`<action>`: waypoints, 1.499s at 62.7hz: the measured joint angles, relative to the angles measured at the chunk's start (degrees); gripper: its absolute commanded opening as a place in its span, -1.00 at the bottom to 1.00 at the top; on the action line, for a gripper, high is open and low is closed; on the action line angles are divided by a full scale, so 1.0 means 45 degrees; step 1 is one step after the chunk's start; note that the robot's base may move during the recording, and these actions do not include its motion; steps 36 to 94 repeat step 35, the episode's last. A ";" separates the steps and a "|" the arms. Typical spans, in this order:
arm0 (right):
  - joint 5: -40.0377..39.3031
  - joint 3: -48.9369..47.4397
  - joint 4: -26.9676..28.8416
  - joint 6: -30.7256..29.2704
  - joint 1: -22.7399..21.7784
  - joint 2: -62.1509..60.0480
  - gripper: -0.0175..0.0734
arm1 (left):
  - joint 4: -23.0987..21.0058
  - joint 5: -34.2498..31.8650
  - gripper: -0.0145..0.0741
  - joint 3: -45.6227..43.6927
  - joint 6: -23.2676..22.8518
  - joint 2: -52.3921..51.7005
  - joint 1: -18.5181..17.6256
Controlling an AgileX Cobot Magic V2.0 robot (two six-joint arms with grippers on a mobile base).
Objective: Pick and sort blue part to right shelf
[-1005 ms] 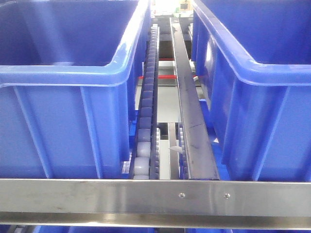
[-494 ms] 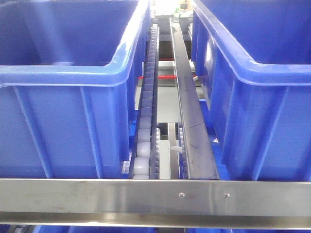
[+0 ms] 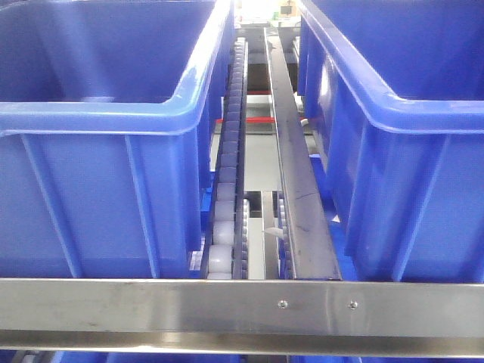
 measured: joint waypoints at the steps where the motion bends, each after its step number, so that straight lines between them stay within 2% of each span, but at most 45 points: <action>1: 0.0000 0.0000 0.0000 0.0000 0.0000 0.0000 -0.54 | 0.0000 0.0000 -0.39 0.0000 0.0000 0.0000 0.0000; 94: -0.0020 0.0000 0.0000 0.0000 0.0000 0.0000 -0.54 | 0.0000 0.0000 -0.39 0.0000 0.0000 0.0000 0.0000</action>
